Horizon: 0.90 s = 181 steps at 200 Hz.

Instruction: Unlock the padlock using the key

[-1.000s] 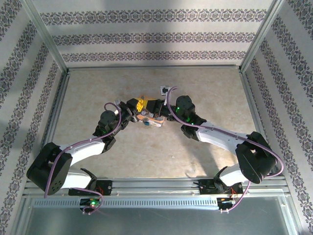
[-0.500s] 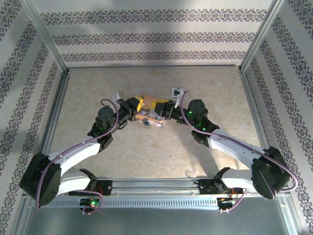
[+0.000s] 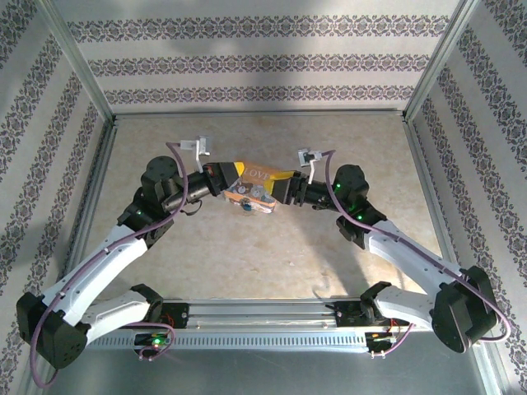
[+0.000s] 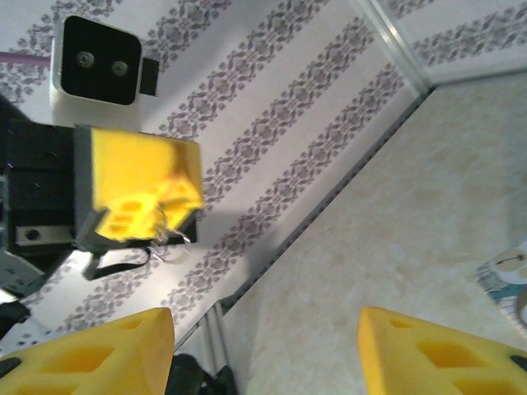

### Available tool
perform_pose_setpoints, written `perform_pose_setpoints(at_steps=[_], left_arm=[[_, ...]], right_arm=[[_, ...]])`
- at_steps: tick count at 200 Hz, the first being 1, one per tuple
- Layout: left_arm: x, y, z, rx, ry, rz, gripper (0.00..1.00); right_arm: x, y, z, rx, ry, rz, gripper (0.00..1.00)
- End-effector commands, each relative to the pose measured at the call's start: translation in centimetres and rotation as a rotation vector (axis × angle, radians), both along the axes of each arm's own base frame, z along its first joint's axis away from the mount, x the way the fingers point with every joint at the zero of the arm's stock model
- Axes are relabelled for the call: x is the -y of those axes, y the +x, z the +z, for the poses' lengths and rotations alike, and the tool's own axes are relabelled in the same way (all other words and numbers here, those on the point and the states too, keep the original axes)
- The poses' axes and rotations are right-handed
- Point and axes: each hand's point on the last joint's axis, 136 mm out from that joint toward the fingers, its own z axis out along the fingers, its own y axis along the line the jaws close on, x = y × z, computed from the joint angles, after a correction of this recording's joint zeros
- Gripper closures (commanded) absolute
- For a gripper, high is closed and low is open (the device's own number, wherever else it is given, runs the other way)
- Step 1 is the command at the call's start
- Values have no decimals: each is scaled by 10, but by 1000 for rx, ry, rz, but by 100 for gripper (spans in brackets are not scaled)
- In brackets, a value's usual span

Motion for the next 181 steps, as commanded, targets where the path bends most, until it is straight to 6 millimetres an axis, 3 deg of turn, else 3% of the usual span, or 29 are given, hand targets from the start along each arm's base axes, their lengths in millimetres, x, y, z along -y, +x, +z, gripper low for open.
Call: perform_pose_setpoints(at_steps=[1,72,181], left_arm=[[8,-12,-5,65,91,-105,100],[13,-9,-1,81,84,-128,100],[16,-4,3,77,56,-125,100]], right_arm=[[-16,-21,30,61,50,133,40],[-41,-27,30,55,64,199,43],[-49,-28,18,23,67,215,57]])
